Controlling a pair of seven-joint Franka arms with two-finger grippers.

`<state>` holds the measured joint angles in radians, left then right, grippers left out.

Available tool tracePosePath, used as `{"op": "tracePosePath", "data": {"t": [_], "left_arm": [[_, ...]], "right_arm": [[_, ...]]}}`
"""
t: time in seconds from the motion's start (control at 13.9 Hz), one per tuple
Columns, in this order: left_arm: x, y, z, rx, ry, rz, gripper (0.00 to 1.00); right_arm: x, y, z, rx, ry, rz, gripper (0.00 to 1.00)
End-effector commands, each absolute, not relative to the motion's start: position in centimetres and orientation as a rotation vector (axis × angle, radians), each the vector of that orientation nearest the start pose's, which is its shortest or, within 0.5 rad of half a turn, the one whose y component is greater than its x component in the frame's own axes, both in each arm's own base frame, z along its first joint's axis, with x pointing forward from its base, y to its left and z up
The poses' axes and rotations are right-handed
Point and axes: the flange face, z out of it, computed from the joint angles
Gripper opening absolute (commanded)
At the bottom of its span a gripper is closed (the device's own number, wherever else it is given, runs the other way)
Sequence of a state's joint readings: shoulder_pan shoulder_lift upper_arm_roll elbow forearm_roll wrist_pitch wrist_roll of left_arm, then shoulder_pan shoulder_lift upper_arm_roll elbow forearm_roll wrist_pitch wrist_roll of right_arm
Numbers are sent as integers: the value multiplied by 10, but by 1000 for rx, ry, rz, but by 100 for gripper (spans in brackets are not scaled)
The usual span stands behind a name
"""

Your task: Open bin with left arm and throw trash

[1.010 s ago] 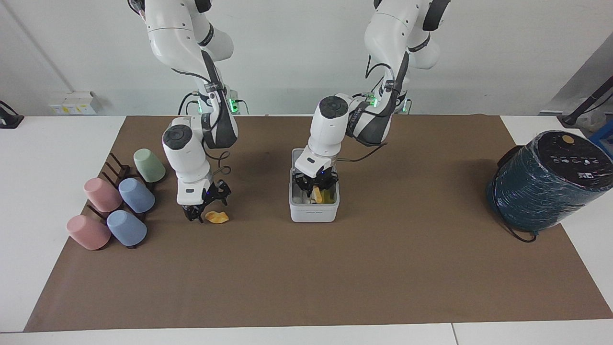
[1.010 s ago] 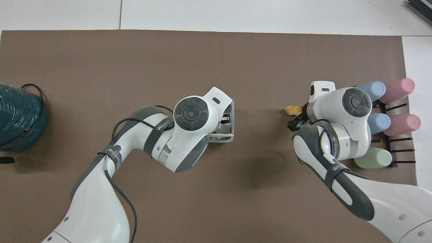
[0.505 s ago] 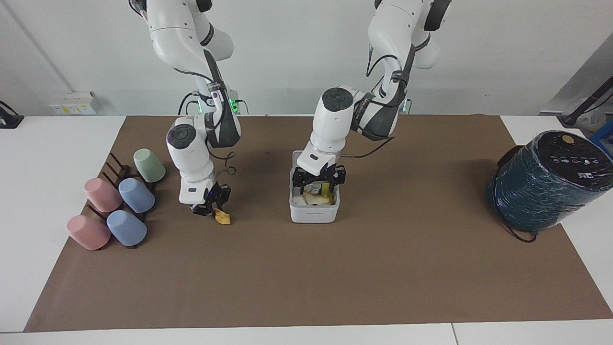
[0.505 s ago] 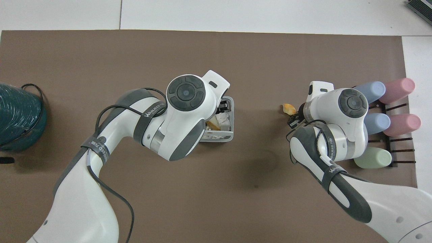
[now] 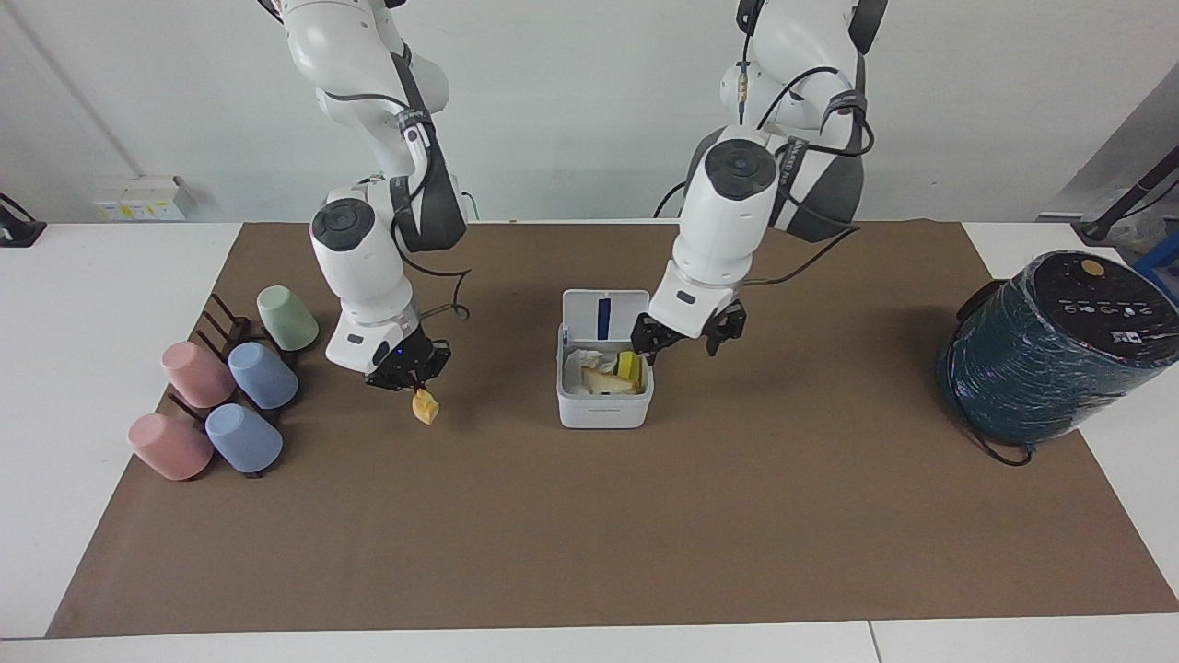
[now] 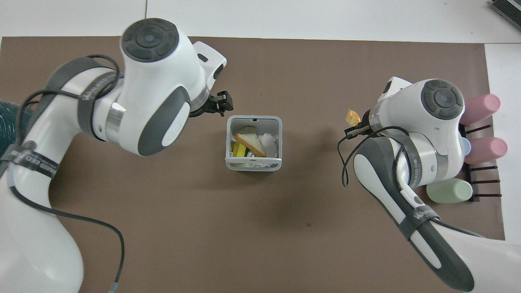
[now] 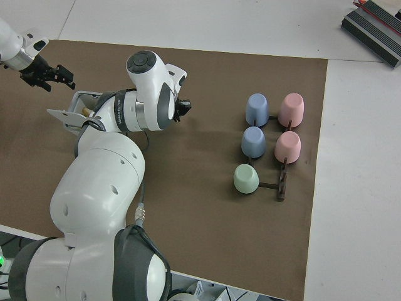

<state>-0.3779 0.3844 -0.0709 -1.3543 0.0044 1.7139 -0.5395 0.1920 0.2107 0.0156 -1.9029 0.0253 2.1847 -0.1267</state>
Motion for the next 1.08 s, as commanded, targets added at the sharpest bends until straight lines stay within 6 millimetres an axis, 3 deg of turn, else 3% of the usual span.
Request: {"op": "tracePosePath", "data": {"t": [0.0, 0.14, 0.22, 0.36, 0.43, 0.5, 0.79, 1.01], "left_arm": [[617, -214, 539, -3130, -84, 115, 100], [616, -146, 577, -3131, 5, 77, 100], [611, -116, 599, -3138, 63, 42, 100], [601, -85, 616, -3136, 95, 30, 100], [598, -76, 623, -3136, 81, 20, 100], [594, -75, 627, -3135, 79, 22, 100], [586, -74, 617, -3132, 80, 32, 100], [587, -77, 610, -3134, 103, -28, 100]], "right_arm": [[602, 157, 435, -3020, -278, -70, 0], [604, 182, 461, -2944, -97, -54, 0], [601, 198, 464, -2906, -80, -48, 0], [597, 220, 466, -2819, 0, -26, 0], [597, 228, 467, -2767, 50, -24, 0], [592, 249, 467, -2716, 95, -10, 0], [575, 321, 423, -2671, 160, 83, 0], [578, 323, 409, -2650, 195, 78, 0]]}}
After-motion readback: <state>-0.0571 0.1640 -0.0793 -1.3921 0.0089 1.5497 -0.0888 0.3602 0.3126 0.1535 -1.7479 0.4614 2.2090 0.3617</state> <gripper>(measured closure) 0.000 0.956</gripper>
